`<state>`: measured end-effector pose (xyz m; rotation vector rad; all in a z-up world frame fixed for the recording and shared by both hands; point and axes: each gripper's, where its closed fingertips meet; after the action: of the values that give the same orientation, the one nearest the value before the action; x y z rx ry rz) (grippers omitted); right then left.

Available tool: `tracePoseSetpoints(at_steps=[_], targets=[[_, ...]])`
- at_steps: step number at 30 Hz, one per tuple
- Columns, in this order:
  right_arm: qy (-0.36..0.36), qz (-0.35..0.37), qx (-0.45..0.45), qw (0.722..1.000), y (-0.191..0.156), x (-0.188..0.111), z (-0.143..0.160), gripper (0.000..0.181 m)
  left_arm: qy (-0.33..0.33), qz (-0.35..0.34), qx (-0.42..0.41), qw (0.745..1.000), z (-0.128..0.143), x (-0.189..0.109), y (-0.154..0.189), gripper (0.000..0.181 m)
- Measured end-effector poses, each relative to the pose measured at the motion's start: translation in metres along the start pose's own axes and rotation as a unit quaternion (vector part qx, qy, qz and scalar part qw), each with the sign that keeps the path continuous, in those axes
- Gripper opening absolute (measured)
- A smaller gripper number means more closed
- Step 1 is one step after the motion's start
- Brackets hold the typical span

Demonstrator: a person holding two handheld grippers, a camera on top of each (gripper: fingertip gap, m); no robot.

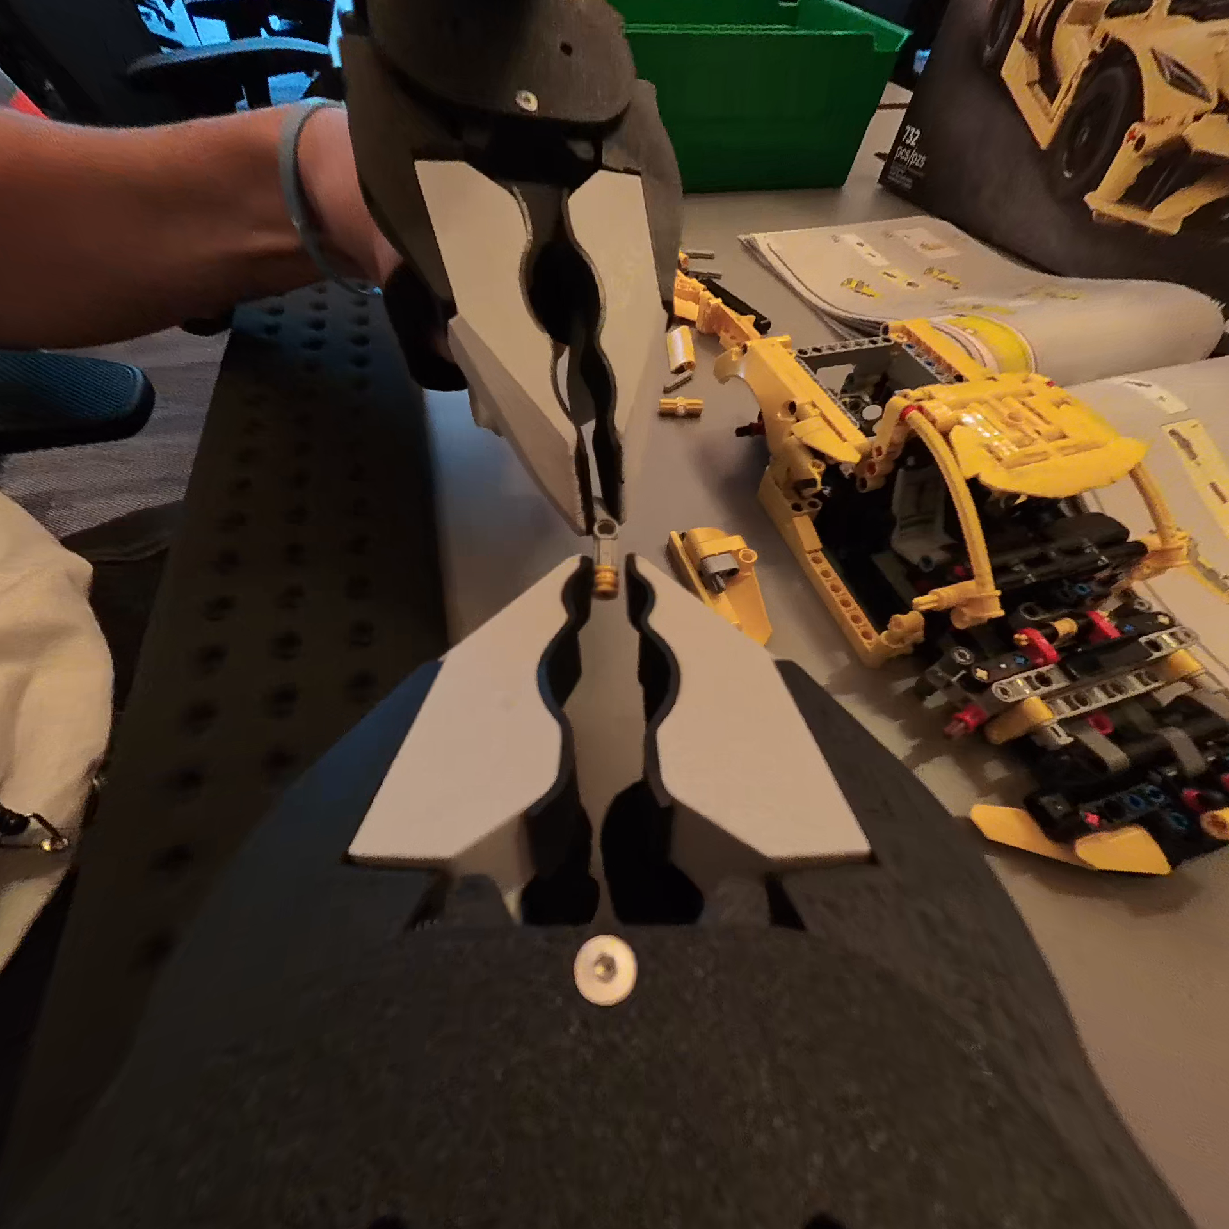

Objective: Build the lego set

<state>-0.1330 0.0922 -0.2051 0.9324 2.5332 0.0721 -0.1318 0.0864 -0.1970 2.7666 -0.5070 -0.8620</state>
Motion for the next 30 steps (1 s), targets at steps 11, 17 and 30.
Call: tracePoseSetpoints(at_steps=[11,17,30], targets=[[-0.024,-0.009,0.042,0.999,0.002,-0.001,0.008,0.005,-0.004,-0.028,0.043,0.999,0.003,0.004,-0.004,0.007],[-0.010,-0.005,0.053,0.999,0.005,-0.002,0.004,0.005,-0.001,-0.017,0.041,0.999,-0.001,0.004,-0.005,0.007],[-0.171,0.096,0.096,0.976,0.035,0.018,0.047,0.005,-0.064,-0.129,0.043,0.989,0.038,0.002,-0.069,0.036]])
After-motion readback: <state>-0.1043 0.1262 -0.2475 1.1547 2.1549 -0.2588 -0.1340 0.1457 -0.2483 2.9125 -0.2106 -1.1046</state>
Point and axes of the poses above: each gripper's, where its closed fingertips meet, x out along the fingers, z out of its underside, y = z × x across the jaws, and after that the axes turned 10 degrees about -x, right-handed
